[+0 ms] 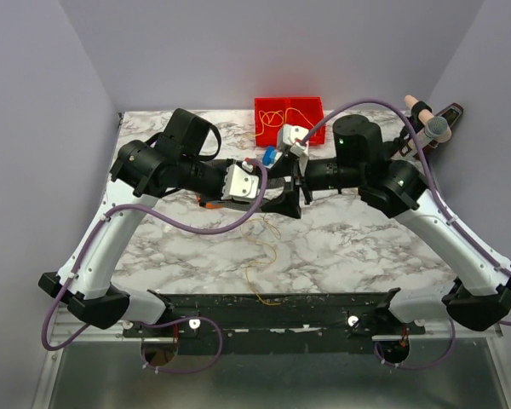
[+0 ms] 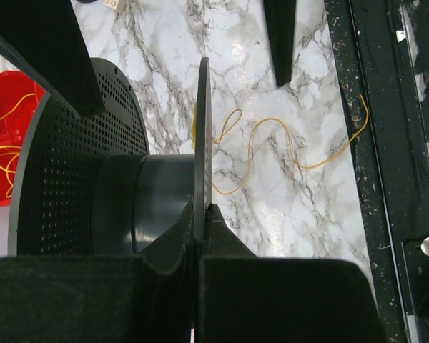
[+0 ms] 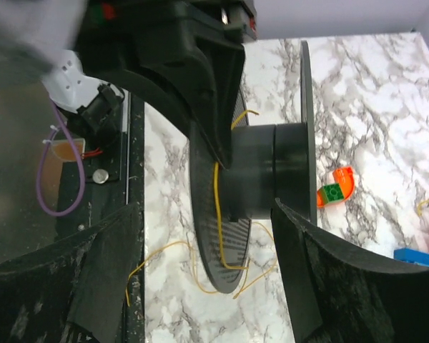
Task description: Wrap the cables
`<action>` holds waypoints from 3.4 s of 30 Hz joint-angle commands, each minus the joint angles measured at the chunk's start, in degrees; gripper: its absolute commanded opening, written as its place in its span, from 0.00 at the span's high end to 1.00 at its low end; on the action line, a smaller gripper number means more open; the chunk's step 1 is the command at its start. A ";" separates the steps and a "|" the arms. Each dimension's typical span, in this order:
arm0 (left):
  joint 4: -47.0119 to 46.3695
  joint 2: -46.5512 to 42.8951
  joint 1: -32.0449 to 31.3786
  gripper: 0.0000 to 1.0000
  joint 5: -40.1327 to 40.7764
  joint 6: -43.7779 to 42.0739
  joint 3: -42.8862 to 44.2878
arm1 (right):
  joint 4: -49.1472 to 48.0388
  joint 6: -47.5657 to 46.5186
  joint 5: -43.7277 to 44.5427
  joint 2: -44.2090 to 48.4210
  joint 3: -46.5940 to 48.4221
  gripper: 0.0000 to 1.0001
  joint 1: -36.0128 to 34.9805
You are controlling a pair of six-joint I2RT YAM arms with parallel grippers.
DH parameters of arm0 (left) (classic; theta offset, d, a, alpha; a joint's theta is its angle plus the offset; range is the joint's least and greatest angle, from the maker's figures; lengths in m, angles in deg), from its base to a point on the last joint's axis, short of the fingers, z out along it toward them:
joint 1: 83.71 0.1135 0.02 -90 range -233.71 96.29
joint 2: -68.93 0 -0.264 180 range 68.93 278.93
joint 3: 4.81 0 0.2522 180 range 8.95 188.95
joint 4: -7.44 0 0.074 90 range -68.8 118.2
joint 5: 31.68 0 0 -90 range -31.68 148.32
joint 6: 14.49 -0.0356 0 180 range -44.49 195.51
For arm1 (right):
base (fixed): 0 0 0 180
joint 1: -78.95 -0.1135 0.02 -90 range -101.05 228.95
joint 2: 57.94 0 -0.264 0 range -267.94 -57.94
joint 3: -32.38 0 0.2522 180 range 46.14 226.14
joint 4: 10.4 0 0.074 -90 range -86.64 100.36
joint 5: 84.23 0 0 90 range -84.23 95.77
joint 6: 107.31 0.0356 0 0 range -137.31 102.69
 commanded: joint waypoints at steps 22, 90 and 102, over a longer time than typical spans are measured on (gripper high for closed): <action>-1.50 0.56 -0.48 1.00 -2.63 5.89 3.05 | -3.31 -1.95 11.09 -6.08 -7.03 0.49 -3.51; -33.32 12.33 8.31 0.09 38.24 95.01 -12.85 | -49.36 -2.11 57.14 -16.62 -20.92 0.99 -10.45; -33.32 14.45 12.97 0.92 35.70 96.07 -13.47 | -51.65 -4.93 61.36 -19.00 -18.64 0.99 -11.68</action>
